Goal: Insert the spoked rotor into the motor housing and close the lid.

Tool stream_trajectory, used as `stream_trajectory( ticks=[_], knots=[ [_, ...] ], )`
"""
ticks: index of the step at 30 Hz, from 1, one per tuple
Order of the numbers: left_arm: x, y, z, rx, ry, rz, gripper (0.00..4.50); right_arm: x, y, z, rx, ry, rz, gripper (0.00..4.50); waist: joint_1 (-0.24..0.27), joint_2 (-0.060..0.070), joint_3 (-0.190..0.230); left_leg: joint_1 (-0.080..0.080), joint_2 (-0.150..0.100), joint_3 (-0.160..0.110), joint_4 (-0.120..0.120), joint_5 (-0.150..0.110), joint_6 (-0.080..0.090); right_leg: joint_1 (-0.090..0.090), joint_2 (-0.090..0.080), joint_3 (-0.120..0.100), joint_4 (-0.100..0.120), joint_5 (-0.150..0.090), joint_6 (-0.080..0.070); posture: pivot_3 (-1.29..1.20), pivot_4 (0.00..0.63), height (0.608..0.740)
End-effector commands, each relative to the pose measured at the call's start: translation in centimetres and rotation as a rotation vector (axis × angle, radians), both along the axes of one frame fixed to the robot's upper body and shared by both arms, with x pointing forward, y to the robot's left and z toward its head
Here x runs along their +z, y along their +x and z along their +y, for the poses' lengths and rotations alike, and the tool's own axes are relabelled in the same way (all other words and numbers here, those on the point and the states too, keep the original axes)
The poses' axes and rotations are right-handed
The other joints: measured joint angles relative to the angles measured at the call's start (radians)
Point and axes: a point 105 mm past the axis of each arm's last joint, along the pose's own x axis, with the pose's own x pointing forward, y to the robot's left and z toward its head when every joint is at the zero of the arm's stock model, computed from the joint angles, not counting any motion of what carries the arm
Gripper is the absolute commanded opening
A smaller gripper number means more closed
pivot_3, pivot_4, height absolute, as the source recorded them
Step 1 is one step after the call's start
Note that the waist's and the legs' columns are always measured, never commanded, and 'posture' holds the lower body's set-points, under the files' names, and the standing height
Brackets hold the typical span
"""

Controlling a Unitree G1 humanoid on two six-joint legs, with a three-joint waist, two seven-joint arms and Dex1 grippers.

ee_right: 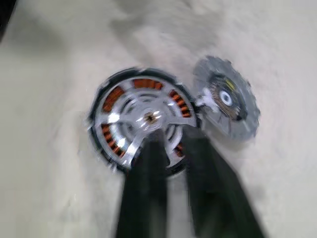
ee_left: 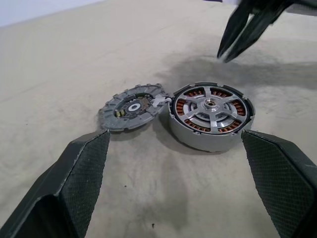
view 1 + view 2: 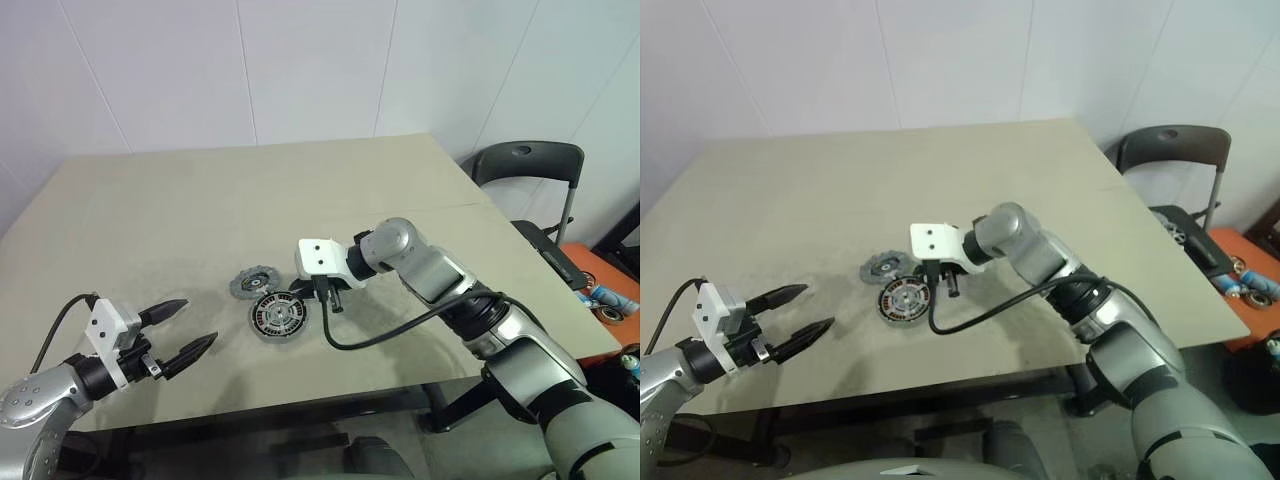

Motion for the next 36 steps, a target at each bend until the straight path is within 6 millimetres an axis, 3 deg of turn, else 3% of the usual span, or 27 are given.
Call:
stream_trajectory(
  ticks=[1, 8, 9, 16, 21, 25, 36],
  knots=[
    [0.6, 0.1, -0.1, -0.016, 0.013, -0.028, 4.50, 1.0, -0.3, -0.1, 0.209, -0.100, -0.171, 1.86, 0.001, 0.000, 0.000, 0.000, 0.000, 0.000, 0.000, 0.000, 0.000, 0.000, 0.000, 0.000, 0.000, 0.000, 0.000, 0.00, 0.000, 0.740],
    [0.5, -0.1, -0.4, -0.011, 0.008, -0.031, 4.50, -0.7, -0.3, -0.3, 0.444, -0.249, -0.324, 4.31, 0.001, 0.000, 0.000, 0.000, 0.000, 0.000, 0.000, 0.000, 0.000, 0.000, 0.000, 0.000, 0.000, 0.000, 0.000, 0.00, 0.000, 0.740],
    [0.4, -0.1, -0.5, -0.010, 0.008, -0.032, 4.50, -1.1, -0.1, -0.2, 0.464, -0.264, -0.355, 4.47, 0.000, 0.000, 0.000, 0.000, 0.000, 0.000, 0.000, 0.000, 0.000, 0.000, 0.000, 0.000, 0.000, 0.000, 0.000, 0.00, 0.000, 0.740],
    [0.4, -0.1, -0.7, -0.002, 0.004, -0.040, 4.50, -2.7, 1.1, 0.4, 0.534, -0.326, -0.480, 4.47, 0.000, 0.000, 0.000, 0.001, 0.000, 0.000, 0.000, 0.000, -0.001, 0.000, -0.001, 0.000, 0.002, 0.000, -0.001, 0.00, 0.000, 0.740],
    [0.3, -0.1, -0.8, -0.003, 0.003, -0.043, 4.50, -3.5, 1.3, 0.4, 0.529, -0.354, -0.452, 4.47, 0.000, 0.000, 0.000, 0.001, 0.000, 0.000, 0.000, 0.000, -0.001, 0.000, -0.001, 0.000, 0.002, 0.000, -0.001, 0.00, 0.000, 0.740],
    [0.3, 0.0, -0.6, -0.001, 0.006, -0.043, 4.50, -3.9, 1.0, 0.2, 0.514, -0.365, -0.397, 3.62, 0.001, 0.000, 0.000, 0.002, 0.000, 0.000, 0.000, 0.001, -0.001, 0.001, -0.001, 0.001, 0.003, 0.000, -0.002, 0.00, 0.000, 0.740],
    [0.4, 0.2, -0.6, -0.003, 0.009, -0.050, 4.50, -3.9, -1.1, 1.1, 0.317, -0.317, -0.099, 0.09, 0.001, -0.001, -0.001, 0.004, 0.000, 0.000, 0.000, 0.001, -0.001, 0.002, -0.001, 0.000, 0.003, 0.000, -0.002, 0.00, 0.000, 0.740]
  ],
)
